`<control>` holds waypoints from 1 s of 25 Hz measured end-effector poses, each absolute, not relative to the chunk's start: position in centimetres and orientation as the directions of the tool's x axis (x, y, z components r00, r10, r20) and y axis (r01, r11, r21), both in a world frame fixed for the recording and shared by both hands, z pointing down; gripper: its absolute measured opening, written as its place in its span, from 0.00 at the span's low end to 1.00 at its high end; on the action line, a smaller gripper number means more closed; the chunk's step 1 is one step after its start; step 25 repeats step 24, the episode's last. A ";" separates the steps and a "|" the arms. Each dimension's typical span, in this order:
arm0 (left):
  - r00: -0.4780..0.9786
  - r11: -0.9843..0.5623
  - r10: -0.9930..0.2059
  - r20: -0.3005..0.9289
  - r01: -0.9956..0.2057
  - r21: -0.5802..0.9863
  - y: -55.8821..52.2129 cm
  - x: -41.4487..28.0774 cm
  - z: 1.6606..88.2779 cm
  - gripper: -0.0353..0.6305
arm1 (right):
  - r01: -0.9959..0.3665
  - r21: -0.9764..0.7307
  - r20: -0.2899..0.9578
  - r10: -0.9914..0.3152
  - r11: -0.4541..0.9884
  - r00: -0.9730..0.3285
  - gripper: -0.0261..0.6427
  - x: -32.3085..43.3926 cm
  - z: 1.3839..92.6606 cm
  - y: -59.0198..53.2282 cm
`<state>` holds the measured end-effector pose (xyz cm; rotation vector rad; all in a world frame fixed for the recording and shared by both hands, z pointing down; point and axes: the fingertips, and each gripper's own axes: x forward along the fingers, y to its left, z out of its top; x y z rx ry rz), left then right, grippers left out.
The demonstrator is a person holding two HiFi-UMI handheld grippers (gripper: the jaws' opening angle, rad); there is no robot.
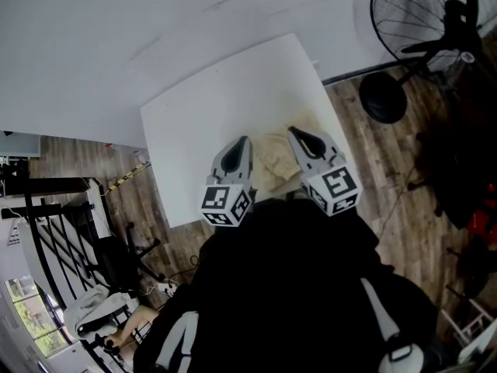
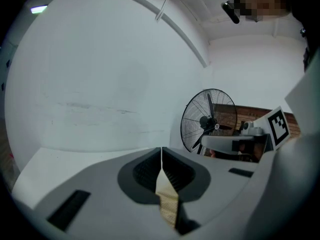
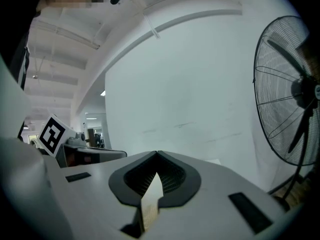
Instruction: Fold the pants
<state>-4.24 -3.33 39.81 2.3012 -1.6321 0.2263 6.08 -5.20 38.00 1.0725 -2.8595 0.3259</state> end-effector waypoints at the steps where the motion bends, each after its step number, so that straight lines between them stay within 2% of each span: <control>1: 0.340 -0.306 -0.893 0.296 -0.939 0.154 -3.2 -4.1 39.5 0.07 | -0.656 -0.180 0.132 -0.642 0.733 -0.755 0.05 5.9 37.9 -5.0; 25: 0.327 -0.303 -0.908 0.261 -0.944 0.128 -2.0 -4.3 39.4 0.07 | -0.648 -0.195 0.159 -0.628 0.737 -0.762 0.05 5.0 38.9 -4.3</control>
